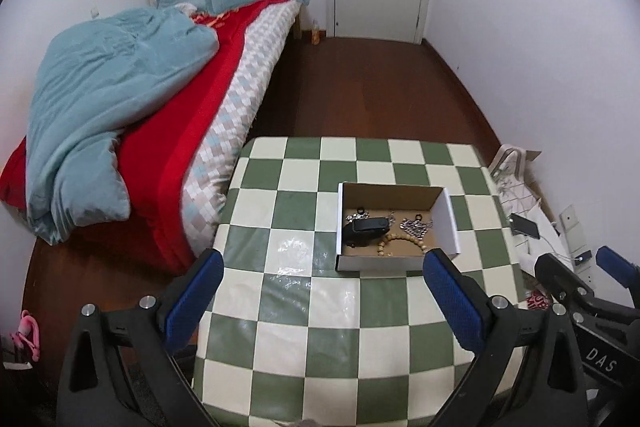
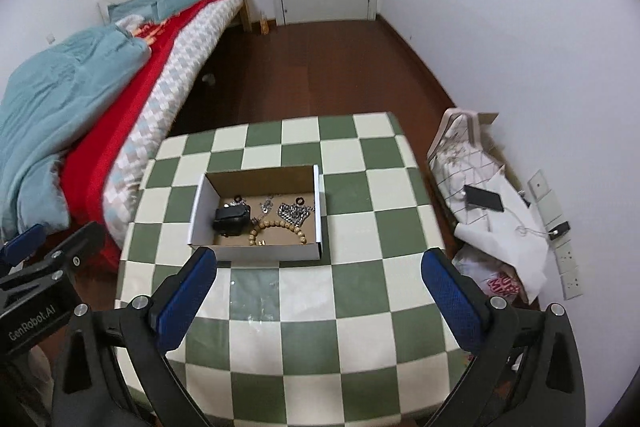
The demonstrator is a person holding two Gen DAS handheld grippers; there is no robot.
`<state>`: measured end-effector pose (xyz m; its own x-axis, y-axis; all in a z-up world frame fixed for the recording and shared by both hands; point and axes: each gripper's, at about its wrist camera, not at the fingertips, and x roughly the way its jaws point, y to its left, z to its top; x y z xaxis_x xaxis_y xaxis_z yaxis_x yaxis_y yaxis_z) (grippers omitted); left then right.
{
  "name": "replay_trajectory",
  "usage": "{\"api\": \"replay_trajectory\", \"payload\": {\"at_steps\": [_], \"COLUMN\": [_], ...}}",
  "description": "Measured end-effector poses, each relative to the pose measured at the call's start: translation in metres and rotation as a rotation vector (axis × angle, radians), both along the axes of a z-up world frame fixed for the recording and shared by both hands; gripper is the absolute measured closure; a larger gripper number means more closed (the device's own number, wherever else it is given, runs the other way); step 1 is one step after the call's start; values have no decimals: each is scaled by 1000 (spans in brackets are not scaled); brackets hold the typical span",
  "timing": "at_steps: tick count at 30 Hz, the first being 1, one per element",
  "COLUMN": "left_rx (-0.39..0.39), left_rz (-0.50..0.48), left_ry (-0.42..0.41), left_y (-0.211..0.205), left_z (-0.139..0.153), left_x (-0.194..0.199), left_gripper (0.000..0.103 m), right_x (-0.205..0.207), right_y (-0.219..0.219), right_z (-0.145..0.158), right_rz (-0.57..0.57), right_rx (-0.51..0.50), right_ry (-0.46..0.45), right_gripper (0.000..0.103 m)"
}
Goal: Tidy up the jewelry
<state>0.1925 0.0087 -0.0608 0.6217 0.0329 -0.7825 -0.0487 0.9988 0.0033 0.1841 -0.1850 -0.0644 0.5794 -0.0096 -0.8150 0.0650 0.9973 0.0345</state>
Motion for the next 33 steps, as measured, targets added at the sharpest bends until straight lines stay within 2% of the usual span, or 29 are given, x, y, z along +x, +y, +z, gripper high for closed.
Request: {"api": "replay_trajectory", "payload": {"at_steps": [9,16,33], "left_rx": [-14,-21,2], "left_rz": [-10,-25,7], "left_ry": [-60,-86,-100], "left_y": [2,1,8], "left_z": [49,70,79], "left_x": [-39,-54,-60], "left_gripper": [1,1,1], "right_x": [-51,-73,-78], "right_y": [-2,-6,-8], "right_z": [63,92,113], "right_rz": [0,-7,-2], "right_rx": [-51,-50,-47], "right_ry": [-81,-92,-111], "right_gripper": [0,0,0]}}
